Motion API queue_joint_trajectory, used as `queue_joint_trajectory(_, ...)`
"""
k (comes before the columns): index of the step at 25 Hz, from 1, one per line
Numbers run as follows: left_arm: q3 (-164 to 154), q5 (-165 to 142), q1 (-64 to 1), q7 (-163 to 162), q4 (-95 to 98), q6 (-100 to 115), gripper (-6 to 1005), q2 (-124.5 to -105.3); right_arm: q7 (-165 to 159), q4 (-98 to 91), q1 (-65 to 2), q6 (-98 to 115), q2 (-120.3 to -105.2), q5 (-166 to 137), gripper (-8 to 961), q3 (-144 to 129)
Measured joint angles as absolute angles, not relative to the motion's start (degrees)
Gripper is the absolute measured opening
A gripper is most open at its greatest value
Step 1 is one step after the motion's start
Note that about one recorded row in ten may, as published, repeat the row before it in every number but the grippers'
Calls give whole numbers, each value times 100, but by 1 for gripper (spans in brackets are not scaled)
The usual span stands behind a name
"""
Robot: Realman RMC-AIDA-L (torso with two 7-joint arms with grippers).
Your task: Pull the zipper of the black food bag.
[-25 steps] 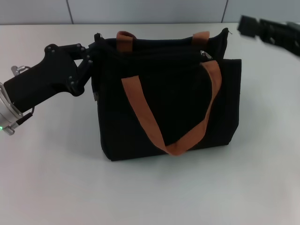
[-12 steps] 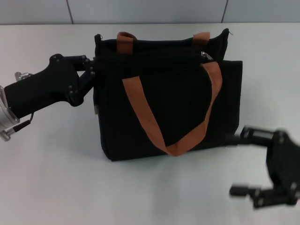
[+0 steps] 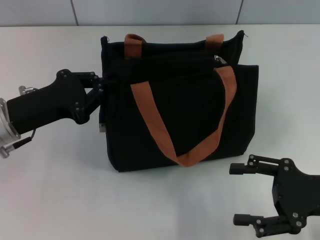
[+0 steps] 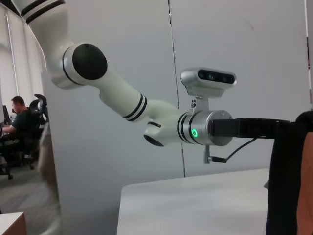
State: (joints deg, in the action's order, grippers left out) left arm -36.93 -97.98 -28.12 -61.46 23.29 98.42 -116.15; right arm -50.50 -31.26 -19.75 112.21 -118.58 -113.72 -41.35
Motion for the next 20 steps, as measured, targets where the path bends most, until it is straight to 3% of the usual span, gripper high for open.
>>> queue_joint_trajectory(9, -3729, -9898, -2710, -6804, 2649, 9912, 34, -11422, -5070, -3036, -2037, 11137, -11909, -11376, 839, -4157)
queue_joint_trajectory(16, -3217, -9816, -2541, -7283, 2998, 10619, 425, -11243, -5079, -2888, -2102, 10915, -11909, -11376, 839, -4133)
queue_joint_trajectory(20, -3097, -9802, -2529, -7001, 3010, 11393, 566, -11277, -5080, -2838, -2114, 10791, -11909, -11378, 839, -4141)
